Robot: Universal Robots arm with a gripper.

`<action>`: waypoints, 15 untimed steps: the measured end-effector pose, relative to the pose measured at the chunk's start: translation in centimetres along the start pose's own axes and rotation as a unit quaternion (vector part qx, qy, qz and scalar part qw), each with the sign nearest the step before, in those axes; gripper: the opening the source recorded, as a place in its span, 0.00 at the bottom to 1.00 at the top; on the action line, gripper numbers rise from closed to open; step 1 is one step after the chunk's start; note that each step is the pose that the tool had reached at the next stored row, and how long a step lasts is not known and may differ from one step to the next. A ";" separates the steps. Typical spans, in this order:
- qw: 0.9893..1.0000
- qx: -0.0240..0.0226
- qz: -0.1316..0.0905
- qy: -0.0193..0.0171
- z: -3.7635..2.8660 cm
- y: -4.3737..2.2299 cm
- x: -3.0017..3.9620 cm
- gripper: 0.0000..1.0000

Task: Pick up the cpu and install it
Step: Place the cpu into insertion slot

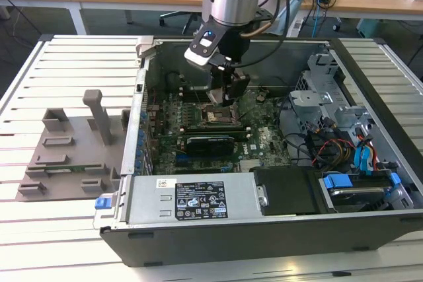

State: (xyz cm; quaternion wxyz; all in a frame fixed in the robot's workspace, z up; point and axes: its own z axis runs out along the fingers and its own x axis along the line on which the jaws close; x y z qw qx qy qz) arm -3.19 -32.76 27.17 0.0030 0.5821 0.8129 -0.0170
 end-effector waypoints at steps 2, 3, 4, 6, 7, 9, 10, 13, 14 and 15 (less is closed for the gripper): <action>1.000 0.000 0.004 0.000 0.00 0.00 0.00 0.55; 1.000 0.000 0.006 0.000 0.00 0.00 0.00 0.55; 1.000 0.000 0.008 0.000 0.00 0.00 0.00 0.55; 1.000 0.000 0.014 0.000 0.00 0.00 0.00 0.55; 1.000 0.000 0.016 0.000 0.00 0.00 0.00 0.55; 1.000 0.001 0.021 0.001 0.00 0.00 0.00 0.55; 1.000 0.001 0.023 0.001 0.00 0.00 0.00 0.55; 1.000 0.001 0.030 0.001 0.00 0.00 0.00 0.55; 0.999 0.001 0.032 0.001 0.00 0.00 0.00 0.55; 0.999 0.001 0.045 0.001 0.00 0.00 0.00 0.55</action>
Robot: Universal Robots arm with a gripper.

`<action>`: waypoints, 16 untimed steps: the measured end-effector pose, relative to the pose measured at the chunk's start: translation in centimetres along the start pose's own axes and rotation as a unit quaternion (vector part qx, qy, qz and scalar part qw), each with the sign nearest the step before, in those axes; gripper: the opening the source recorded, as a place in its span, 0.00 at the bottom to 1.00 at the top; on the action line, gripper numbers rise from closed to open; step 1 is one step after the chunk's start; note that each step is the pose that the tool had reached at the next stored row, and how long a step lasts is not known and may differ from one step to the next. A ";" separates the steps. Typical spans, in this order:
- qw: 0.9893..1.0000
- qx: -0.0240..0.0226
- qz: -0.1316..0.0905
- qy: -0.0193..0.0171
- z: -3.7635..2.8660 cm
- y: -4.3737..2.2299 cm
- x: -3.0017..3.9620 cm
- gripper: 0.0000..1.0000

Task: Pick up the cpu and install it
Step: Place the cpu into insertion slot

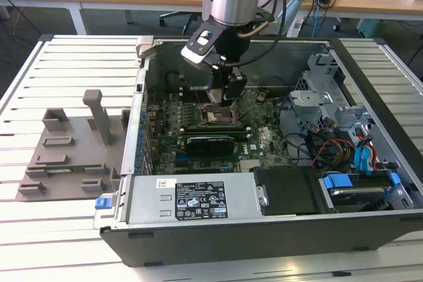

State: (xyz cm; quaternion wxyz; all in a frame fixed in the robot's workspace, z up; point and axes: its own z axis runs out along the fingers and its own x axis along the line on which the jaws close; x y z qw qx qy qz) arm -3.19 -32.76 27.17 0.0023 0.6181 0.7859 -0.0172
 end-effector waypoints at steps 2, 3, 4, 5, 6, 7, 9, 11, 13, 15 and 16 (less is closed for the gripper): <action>1.000 0.001 0.018 0.000 0.01 0.00 0.00 0.55; 1.000 0.001 0.023 0.000 0.01 0.00 0.00 0.55; 1.000 0.001 0.026 0.000 0.01 0.00 0.00 0.55; 0.999 0.001 0.032 0.001 0.02 0.00 0.00 0.55; 0.999 0.001 0.034 0.001 0.02 0.00 0.00 0.55; 0.999 0.001 0.040 0.001 0.02 0.00 0.00 0.55; 0.999 0.001 0.052 0.001 0.02 0.00 0.00 0.55; 0.998 0.002 0.063 0.001 0.03 0.00 0.00 0.55; 0.998 0.002 0.069 0.002 0.03 0.00 0.00 0.55; 0.997 0.002 0.074 0.002 0.03 0.00 0.00 0.55; 0.997 0.002 0.078 0.002 0.03 0.00 0.00 0.55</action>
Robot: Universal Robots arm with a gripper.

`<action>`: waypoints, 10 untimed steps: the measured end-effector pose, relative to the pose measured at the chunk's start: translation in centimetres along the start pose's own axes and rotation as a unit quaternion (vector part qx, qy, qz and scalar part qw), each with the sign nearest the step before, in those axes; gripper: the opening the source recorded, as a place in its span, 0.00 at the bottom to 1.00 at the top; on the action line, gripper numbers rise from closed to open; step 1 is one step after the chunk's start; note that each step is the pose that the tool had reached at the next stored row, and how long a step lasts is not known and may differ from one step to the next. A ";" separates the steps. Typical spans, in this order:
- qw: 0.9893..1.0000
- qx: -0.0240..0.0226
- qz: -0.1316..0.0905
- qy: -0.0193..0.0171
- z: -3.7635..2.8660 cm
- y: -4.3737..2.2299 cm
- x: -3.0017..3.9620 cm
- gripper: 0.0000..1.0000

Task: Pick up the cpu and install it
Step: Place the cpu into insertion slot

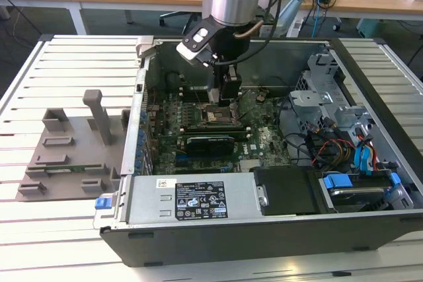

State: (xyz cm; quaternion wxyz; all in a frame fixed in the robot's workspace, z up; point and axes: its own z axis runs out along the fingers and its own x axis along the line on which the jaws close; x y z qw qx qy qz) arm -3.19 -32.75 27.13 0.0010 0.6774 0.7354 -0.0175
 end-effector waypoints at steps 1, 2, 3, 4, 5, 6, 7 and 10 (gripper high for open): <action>1.000 0.000 0.002 0.000 0.00 0.00 0.00 0.55; 1.000 0.000 0.009 0.000 0.01 0.00 0.00 0.55; 1.000 0.000 0.011 0.000 0.00 0.00 0.00 0.55; 1.000 0.000 0.014 0.000 0.00 0.00 0.00 0.55; 1.000 0.000 0.019 0.000 0.00 0.00 0.00 0.55; 1.000 0.001 0.023 0.001 0.01 0.00 0.00 0.55; 1.000 0.001 0.028 0.001 0.01 0.00 0.00 0.55; 0.999 0.001 0.035 0.001 0.01 0.00 0.00 0.55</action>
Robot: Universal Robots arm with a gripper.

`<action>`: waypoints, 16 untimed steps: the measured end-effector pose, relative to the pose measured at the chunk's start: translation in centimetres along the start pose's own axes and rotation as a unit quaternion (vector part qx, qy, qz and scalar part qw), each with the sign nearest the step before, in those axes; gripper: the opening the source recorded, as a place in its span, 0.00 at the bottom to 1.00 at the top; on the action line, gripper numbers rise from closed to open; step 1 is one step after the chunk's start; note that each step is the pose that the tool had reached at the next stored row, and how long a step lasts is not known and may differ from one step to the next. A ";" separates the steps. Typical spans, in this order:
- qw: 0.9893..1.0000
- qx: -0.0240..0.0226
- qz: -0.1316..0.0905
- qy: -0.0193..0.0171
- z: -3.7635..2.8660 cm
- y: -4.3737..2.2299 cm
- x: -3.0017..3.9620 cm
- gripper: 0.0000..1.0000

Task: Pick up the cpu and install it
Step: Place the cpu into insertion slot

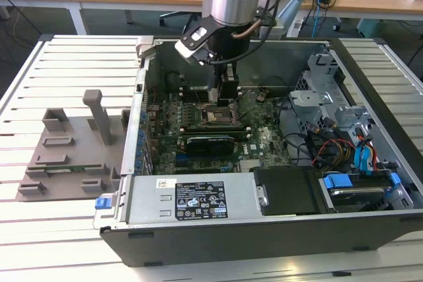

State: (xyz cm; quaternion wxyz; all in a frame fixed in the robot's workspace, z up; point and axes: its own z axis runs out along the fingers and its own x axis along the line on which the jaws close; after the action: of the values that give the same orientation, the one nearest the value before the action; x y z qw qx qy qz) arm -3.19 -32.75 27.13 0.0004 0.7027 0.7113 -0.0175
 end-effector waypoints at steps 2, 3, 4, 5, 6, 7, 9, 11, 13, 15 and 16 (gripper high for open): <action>1.000 0.000 0.008 0.000 0.00 0.00 0.00 0.55; 1.000 0.000 0.010 0.000 0.00 0.00 0.00 0.55; 1.000 0.000 0.013 0.000 0.00 0.00 0.00 0.55; 1.000 0.000 0.015 0.000 0.00 0.00 0.00 0.55; 1.000 0.000 0.017 0.000 0.00 0.00 0.00 0.55; 1.000 0.001 0.021 0.001 0.00 0.00 0.00 0.55; 1.000 0.001 0.025 0.001 0.00 0.00 0.00 0.55; 0.999 0.001 0.036 0.001 0.01 0.00 0.00 0.55; 0.999 0.001 0.046 0.001 0.01 0.00 0.00 0.55; 0.999 0.001 0.053 0.001 0.01 0.00 0.00 0.55; 0.998 0.001 0.055 0.001 0.01 0.00 0.00 0.55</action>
State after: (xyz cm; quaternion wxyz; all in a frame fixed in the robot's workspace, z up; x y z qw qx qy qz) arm -3.19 -32.76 27.12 -0.0006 0.7409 0.6713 -0.0175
